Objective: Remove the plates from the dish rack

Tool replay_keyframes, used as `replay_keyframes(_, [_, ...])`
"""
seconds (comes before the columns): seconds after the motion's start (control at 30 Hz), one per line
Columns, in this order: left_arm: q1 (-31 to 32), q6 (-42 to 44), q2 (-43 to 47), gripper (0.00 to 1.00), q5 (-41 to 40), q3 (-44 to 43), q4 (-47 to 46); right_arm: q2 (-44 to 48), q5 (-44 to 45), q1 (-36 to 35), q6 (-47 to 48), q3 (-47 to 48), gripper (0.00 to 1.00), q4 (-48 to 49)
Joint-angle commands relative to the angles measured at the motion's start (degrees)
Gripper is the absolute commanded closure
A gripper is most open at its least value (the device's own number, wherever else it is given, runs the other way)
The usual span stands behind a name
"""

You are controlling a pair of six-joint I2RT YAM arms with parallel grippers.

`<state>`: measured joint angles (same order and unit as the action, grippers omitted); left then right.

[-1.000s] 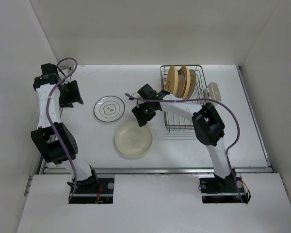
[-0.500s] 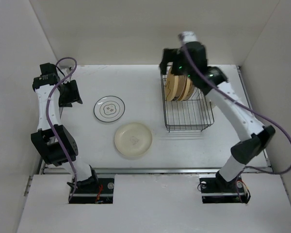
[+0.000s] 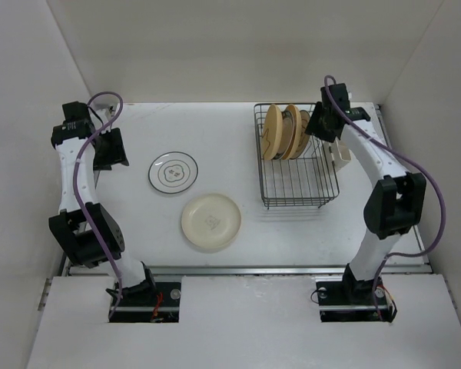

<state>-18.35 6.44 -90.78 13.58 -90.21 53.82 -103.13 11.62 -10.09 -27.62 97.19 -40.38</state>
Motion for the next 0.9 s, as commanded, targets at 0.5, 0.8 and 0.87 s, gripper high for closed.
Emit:
replay_keyframes(0.5, [0.1, 1.5, 3.2, 0.48, -2.7, 2.1, -0.5, -4.2, 6.7, -1.9, 5.6, 8.4, 1.00, -0.6])
replay_keyframes(0.8, [2.5, 3.2, 3.2, 0.42, -2.3, 0.3, 0.7, 3.1, 38.0, -7.7, 10.7, 17.8, 1.00, -3.8])
replay_keyframes(0.87, [2.5, 4.3, 3.8, 0.40, 0.3, -0.4, 1.4, 3.1, 45.5, -8.3, 12.1, 18.9, 1.00, -4.7])
